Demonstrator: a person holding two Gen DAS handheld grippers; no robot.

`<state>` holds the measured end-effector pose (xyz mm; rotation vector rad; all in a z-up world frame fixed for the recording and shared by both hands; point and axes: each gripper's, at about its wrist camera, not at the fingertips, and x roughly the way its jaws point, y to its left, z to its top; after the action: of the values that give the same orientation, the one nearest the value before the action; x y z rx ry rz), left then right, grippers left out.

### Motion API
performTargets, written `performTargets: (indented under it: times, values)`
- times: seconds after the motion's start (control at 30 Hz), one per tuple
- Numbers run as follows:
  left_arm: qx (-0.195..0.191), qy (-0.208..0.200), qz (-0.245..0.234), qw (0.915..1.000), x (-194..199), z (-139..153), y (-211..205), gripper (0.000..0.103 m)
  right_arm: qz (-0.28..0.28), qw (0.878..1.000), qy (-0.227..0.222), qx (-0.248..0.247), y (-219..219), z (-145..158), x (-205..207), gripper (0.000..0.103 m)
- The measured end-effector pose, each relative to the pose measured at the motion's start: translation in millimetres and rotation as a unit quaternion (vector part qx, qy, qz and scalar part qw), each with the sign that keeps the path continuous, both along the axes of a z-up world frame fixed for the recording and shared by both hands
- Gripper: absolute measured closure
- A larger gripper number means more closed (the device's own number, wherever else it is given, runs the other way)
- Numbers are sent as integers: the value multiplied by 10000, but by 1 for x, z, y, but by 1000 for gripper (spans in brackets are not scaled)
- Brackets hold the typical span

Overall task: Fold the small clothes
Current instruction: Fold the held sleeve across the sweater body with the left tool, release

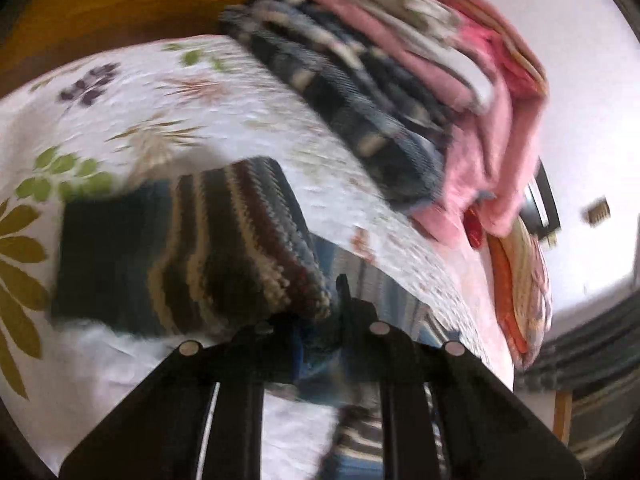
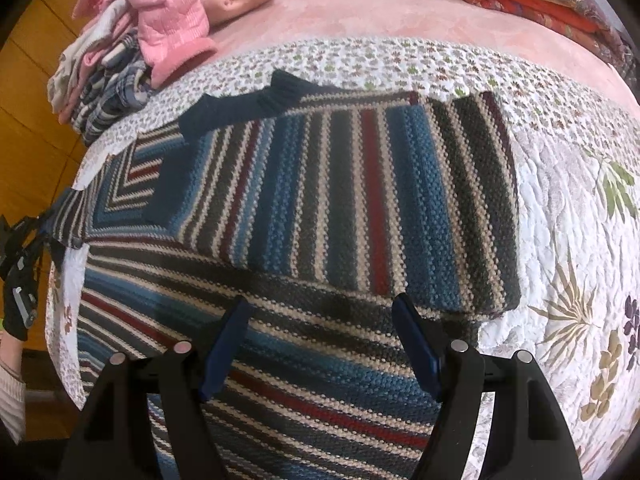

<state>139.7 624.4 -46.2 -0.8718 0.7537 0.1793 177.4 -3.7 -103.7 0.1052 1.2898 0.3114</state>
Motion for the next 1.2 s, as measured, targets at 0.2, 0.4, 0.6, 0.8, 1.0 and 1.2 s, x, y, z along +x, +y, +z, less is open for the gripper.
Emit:
performTargets:
  times: [0.2,0.4,0.6,0.8,1.0,1.2]
  values:
    - [208,-194,-780,9966,29,35,-75,91,-98,9998,-69,146,-4,12,4,28]
    - [287,-232,-1542,9873,59,47,-158,91,-262,9994,-78,216,-15,14,9,28]
    - [13,-380,-1920,9807,77,39,-226,91,-393,9990,-9,195,-24,8,12,28]
    - [1,-326,-2319,9722,88,19,-282,91,-412,9991,95,63,-28,-3,13,28]
    - [33,159,-2601,9655,94,-30,-316,84,-372,9992,172,4,-24,-9,13,28]
    - [-13,666,-3098,9485,92,-59,-322,56,-240,9994,248,-34,-15,-13,10,29]
